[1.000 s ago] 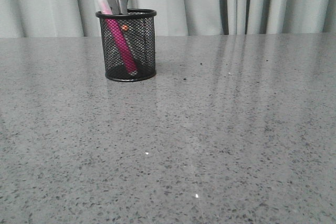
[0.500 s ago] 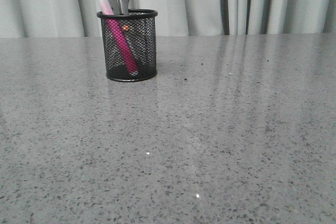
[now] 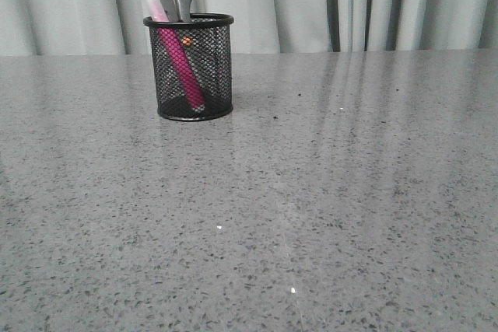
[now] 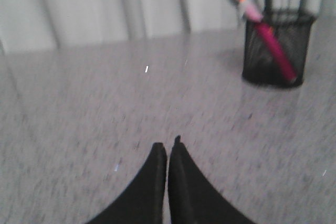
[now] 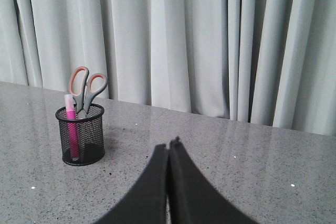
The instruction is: Put pen and scissors into bin
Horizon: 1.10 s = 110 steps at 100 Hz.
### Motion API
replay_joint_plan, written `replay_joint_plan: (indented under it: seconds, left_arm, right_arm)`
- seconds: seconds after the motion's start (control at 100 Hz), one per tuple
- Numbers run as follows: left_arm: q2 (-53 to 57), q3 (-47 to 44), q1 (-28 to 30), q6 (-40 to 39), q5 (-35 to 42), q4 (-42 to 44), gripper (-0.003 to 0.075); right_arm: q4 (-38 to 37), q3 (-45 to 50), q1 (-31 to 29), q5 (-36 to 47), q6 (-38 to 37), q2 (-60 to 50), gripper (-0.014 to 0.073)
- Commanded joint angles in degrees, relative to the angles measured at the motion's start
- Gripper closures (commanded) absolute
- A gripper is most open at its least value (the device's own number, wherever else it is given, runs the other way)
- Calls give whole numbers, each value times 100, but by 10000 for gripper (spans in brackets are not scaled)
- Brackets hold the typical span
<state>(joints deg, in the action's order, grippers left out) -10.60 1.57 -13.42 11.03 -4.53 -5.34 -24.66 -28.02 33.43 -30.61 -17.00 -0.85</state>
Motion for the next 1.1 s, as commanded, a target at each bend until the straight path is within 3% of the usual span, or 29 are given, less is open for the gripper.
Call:
replay_joint_plan:
  seconds: [0.0,0.17,0.36,0.58,1.09]
  left_arm:
    - [10,12,344,-720,-226,675,739]
    - [552,-425,708,-1103,-391,881,739]
    - [1275,-415,876,-1103,-1227,1045,739]
    - [1267,-415,1208,-1103,-1185,887,739]
    - [1267,-415,1209,-1103,-1185,887,739]
  right_arm:
    - [-85,-152,-21,374,30,66,662]
    - [-85,-152,-21,374,30,66,662]
    - [-85,-152,-21,374,30,66,662]
    - [-85,-152,-21,374,30,66,662]
    - [-85,-152,-21,374,30,66,662]
